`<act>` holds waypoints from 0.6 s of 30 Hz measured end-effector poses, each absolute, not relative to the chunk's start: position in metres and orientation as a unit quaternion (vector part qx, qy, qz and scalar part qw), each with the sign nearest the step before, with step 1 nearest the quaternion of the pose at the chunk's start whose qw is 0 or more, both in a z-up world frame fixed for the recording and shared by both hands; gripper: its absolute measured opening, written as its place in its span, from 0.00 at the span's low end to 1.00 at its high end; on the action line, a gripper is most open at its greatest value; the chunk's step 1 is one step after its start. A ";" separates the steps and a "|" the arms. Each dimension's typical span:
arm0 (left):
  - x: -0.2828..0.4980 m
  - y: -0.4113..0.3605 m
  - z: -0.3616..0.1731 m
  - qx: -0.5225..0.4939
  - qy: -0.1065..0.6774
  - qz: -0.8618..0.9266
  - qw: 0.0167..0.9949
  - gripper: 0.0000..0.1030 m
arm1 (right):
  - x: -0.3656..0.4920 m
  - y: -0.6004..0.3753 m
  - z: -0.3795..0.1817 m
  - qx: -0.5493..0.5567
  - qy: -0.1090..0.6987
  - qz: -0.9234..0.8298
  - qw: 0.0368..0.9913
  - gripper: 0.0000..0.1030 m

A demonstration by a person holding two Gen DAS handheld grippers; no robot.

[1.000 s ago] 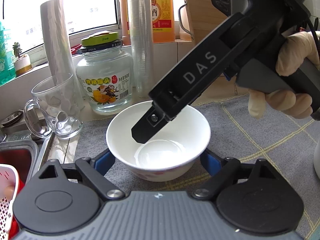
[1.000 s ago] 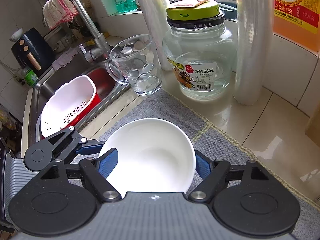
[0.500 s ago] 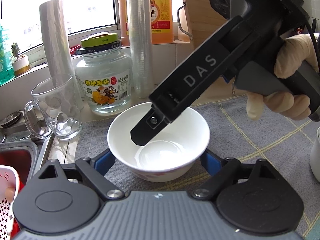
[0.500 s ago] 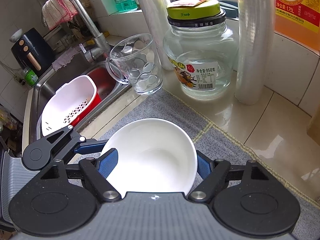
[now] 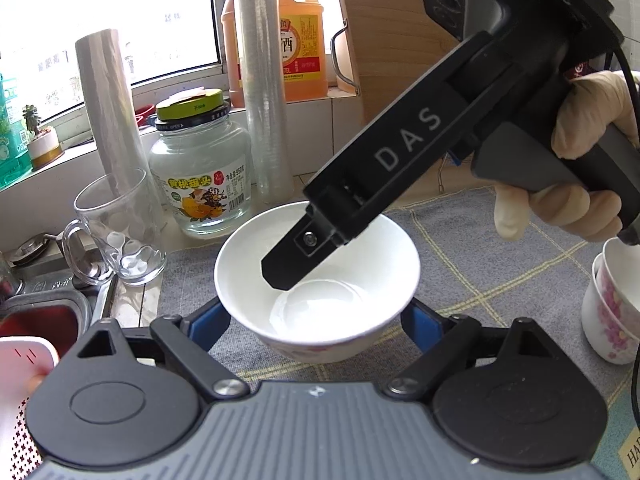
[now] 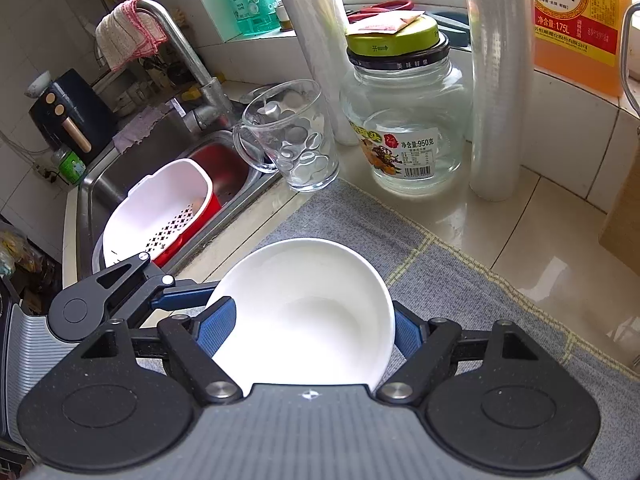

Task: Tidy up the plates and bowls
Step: 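Lift the pink-flower bowl with the right gripper toward the nested white bowls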

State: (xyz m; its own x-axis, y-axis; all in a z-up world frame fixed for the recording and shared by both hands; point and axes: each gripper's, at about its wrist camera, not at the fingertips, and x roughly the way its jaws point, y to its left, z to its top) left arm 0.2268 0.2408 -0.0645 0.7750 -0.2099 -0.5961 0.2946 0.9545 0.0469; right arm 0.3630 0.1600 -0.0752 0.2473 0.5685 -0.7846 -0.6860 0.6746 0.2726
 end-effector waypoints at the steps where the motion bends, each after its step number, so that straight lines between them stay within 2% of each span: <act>1: 0.223 0.240 -0.062 0.070 0.308 -0.135 0.939 0.89 | 0.358 0.158 -0.072 -0.061 0.465 0.400 0.788 0.83; 18: 0.171 0.215 -0.034 0.081 0.304 -0.166 0.935 0.89 | 0.291 0.123 -0.046 -0.050 0.451 0.393 0.800 0.83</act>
State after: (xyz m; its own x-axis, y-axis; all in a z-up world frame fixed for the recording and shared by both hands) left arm 0.1705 0.2150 -0.0340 0.7600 -0.2609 -0.5953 0.3593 0.9319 0.0503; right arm 0.2912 0.1225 -0.0461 0.2858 0.5828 -0.7607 -0.6735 0.6868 0.2732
